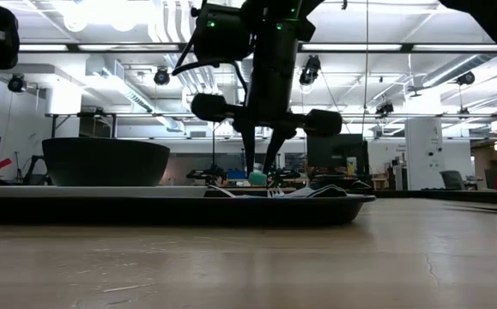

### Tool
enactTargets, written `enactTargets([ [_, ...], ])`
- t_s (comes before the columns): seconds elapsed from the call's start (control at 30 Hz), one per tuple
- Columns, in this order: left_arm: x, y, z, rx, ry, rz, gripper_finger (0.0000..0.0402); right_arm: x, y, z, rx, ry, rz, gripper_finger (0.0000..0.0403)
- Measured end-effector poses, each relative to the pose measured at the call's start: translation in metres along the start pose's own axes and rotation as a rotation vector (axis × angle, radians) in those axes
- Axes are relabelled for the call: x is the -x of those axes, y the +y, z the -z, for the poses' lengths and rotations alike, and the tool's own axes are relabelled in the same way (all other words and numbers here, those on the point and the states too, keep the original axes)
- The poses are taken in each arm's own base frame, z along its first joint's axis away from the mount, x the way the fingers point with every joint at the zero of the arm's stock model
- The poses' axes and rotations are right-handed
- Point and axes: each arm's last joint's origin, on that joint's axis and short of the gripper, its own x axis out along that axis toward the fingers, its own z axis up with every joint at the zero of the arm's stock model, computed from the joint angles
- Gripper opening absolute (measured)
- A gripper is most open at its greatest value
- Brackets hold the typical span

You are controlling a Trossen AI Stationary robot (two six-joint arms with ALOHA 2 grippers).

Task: Set up tray
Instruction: Put the blue spoon on top of the gray napkin to the left of the blue fork

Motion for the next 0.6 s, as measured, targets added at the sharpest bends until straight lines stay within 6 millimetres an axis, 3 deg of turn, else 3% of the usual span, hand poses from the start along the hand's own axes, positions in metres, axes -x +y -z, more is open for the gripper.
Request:
enactTargets([
  [0.27,0.0,0.0,0.0,0.0,0.0,0.0,0.0085,-0.005,0.002,0.001,0.004,0.002,-0.019,0.0037],
  [0.6,0.0,0.0,0.0,0.0,0.0,0.0,0.0085,-0.041,0.005,0.004,0.026,0.051,0.021,0.0037],
])
